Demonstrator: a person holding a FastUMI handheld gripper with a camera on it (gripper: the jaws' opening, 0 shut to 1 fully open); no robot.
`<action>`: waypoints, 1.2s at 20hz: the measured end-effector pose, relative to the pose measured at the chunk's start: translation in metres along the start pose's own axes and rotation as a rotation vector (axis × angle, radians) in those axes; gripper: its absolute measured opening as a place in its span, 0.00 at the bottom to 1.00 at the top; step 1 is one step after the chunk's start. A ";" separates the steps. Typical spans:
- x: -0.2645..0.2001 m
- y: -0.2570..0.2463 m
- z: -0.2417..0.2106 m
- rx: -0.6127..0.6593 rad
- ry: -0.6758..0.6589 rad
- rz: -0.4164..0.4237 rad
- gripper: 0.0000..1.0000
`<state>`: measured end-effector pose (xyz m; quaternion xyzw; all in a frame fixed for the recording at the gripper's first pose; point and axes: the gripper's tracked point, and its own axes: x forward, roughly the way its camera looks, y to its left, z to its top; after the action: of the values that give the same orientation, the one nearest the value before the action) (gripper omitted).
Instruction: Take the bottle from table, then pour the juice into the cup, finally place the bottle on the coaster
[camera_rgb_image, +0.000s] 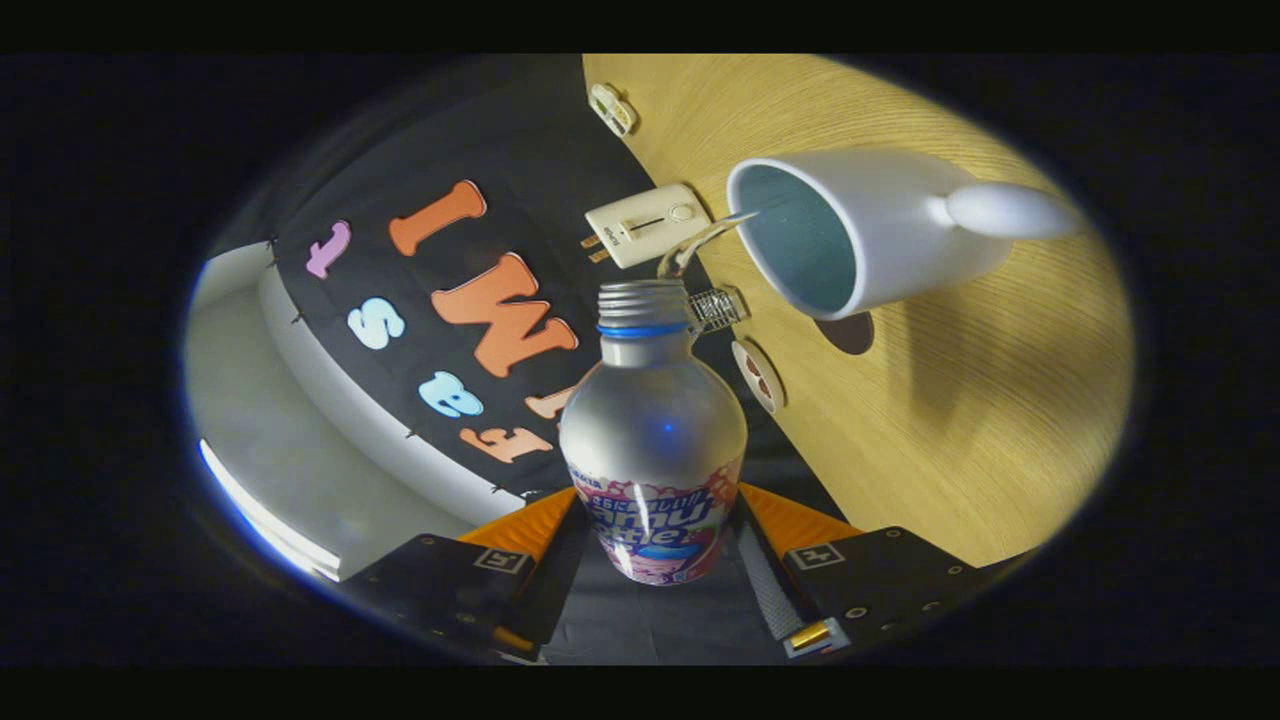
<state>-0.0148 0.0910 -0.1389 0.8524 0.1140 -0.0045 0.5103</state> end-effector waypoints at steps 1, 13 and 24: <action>0.000 0.001 -0.001 0.008 -0.001 0.008 0.78; 0.001 0.014 -0.005 0.079 0.008 0.069 0.78; 0.007 0.016 -0.008 0.133 0.006 0.088 0.78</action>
<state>-0.0061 0.0924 -0.1222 0.8886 0.0771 0.0129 0.4520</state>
